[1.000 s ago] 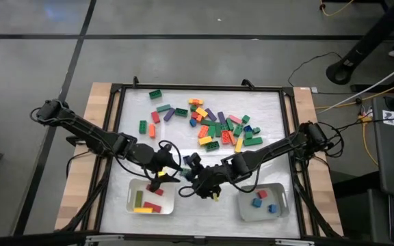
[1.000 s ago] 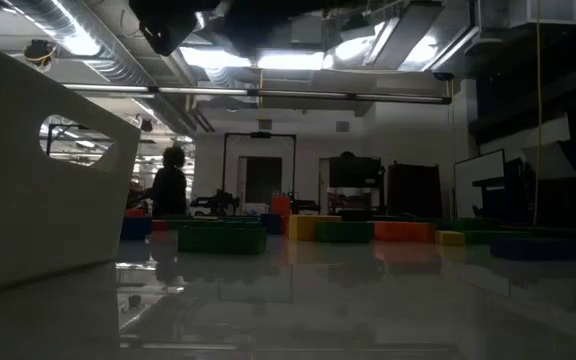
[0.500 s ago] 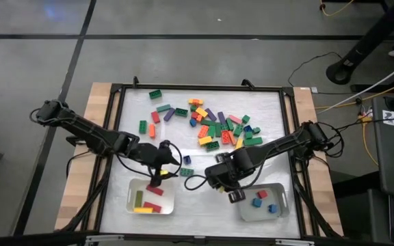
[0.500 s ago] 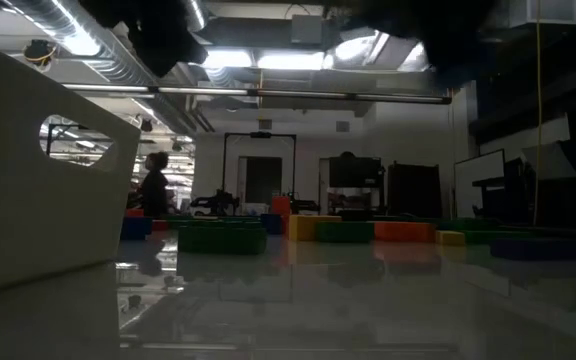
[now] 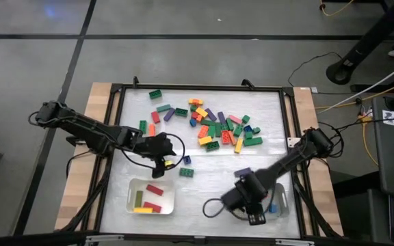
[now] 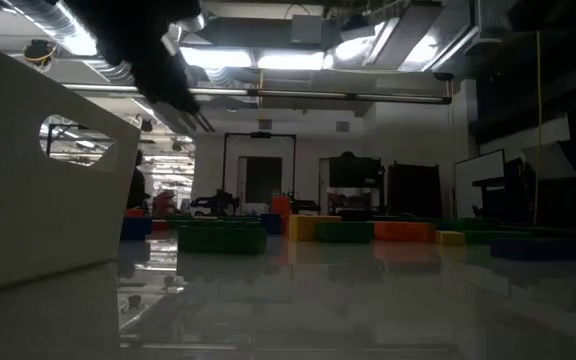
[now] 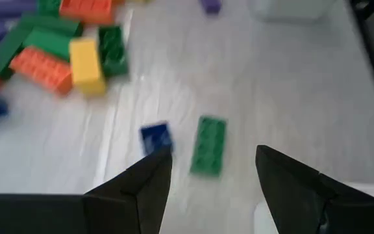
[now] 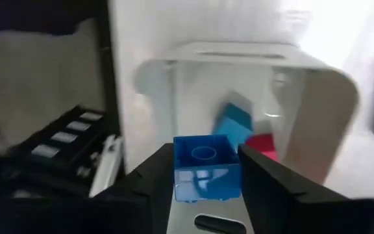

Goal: Sort blocks by size
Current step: Put the square blue game piece into the gray bin

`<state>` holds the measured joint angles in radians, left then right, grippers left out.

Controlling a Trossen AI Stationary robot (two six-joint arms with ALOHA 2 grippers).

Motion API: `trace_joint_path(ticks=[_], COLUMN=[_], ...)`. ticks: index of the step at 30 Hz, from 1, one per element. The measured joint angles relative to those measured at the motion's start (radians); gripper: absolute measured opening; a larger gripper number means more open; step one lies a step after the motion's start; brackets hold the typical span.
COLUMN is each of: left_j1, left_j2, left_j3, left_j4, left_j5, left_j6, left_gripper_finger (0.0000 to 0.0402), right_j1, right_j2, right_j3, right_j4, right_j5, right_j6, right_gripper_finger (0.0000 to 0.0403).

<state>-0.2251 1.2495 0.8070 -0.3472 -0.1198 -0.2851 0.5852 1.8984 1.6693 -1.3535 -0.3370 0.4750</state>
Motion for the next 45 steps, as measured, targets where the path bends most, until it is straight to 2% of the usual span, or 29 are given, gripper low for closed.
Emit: trace_joint_path(ticks=[5,11,17,28,45], left_j1=[0.023,0.037,0.037,0.038,0.038], left_j2=[0.000,0.000,0.014,0.105,0.248], left_j3=[0.000,0.000,-0.008,-0.080,-0.085], left_j4=[-0.134,-0.254,-0.265,-0.255,-0.209], left_j5=[-0.033,-0.122,-0.157,-0.184,-0.185], left_j6=[-0.059,-0.186,-0.265,-0.369,-0.388], left_gripper_finger=[0.0210,0.0210,0.0210,0.0210,0.0210], right_j1=[0.045,0.065,0.063,0.062,0.062], right_j2=[0.000,0.000,0.000,0.000,0.000], right_j3=[-0.024,-0.031,-0.031,-0.031,-0.030], right_j4=[-0.012,-0.017,-0.017,-0.017,-0.008], right_j5=[0.110,0.119,0.127,0.164,0.172], right_j6=[0.155,0.229,0.231,0.224,0.224], right_gripper_finger=[0.0181,0.0219,0.0248,0.0253,0.0253])
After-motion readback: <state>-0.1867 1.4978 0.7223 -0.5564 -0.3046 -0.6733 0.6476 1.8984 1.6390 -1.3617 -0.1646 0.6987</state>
